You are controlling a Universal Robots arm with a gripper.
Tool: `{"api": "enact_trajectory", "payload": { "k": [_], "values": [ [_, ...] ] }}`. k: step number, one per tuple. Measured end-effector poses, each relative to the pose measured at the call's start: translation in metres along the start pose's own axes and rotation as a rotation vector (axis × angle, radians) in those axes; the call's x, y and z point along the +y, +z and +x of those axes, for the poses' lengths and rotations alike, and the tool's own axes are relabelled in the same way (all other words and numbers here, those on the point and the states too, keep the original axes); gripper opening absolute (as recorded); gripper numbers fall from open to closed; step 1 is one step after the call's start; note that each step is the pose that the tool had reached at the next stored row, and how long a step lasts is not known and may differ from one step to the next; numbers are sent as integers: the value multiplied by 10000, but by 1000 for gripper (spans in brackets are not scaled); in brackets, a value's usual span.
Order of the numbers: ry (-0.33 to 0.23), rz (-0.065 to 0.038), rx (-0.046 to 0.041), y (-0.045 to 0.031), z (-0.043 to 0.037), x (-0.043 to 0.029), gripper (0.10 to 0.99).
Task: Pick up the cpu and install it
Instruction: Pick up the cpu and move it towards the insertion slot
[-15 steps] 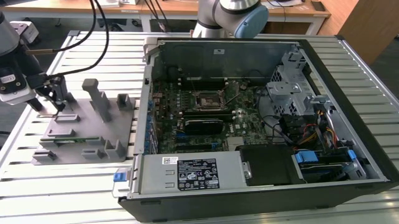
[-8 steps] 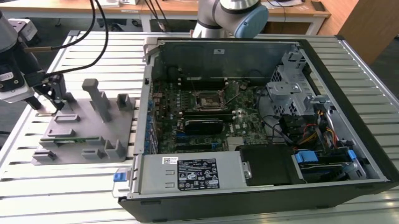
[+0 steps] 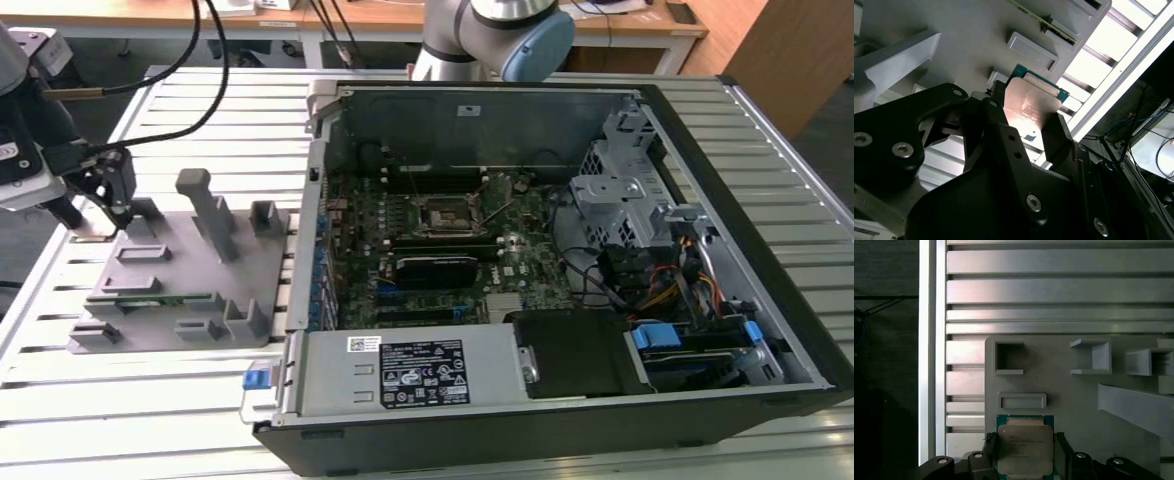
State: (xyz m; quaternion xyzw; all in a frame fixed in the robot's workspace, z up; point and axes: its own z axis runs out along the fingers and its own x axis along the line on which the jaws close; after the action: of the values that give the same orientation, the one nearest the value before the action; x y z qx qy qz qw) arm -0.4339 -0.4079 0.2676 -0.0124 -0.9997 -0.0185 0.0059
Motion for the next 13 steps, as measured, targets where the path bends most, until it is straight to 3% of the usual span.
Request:
{"api": "enact_trajectory", "payload": {
  "k": [13],
  "values": [
    [0,0,0,-211,2,8,541]
  ]
}}
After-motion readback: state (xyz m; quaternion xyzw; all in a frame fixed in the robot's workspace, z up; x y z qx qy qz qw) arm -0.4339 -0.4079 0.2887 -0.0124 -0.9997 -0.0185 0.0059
